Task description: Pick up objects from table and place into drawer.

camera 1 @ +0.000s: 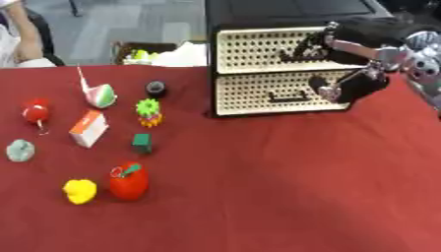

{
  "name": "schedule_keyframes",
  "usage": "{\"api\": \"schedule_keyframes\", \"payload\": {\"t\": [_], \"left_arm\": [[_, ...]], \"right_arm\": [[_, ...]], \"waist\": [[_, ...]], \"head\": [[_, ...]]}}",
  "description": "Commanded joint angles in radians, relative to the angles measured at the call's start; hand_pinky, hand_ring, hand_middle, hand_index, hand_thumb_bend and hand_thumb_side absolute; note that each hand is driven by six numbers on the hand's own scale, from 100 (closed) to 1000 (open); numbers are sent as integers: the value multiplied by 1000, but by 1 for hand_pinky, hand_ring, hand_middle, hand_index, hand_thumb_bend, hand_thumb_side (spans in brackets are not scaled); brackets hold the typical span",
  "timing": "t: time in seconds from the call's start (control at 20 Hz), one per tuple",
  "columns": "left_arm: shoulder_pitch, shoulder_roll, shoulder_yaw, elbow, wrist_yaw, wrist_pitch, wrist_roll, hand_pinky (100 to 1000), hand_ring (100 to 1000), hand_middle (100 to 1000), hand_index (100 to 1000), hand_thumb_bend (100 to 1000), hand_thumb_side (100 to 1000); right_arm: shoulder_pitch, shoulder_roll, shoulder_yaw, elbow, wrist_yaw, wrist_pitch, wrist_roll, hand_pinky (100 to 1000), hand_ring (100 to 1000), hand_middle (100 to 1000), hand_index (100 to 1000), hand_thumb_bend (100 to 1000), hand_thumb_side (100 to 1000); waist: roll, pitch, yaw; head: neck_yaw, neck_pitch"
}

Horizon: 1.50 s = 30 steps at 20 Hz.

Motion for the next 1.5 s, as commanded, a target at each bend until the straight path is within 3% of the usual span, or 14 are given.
{"api": "schedule_keyframes", "payload": {"t": [0.05, 0.65, 1.5], "left_arm": [[-15, 17, 1, -17, 5, 0, -4, 513, 568, 595, 740, 100, 777], [-18, 16, -1, -17, 6, -1, -7, 512, 568, 594, 739, 100, 778], [-17, 12, -1, -17, 7, 0, -7, 511, 568, 593, 737, 100, 780]], "right_arm": [[-25, -15, -14, 9, 35, 4, -9, 100, 100, 100, 869, 100, 148], [-54, 12, -5, 84, 152, 13, -9, 100, 100, 100, 868, 100, 153], [-72, 44, 6, 186, 188, -2, -2, 100, 100, 100, 846, 100, 139]], "waist": [[-1, -15, 2], [-2, -8, 8], [-5, 2, 9]], "head": [[-3, -14], [-8, -23], [-11, -28]]}}
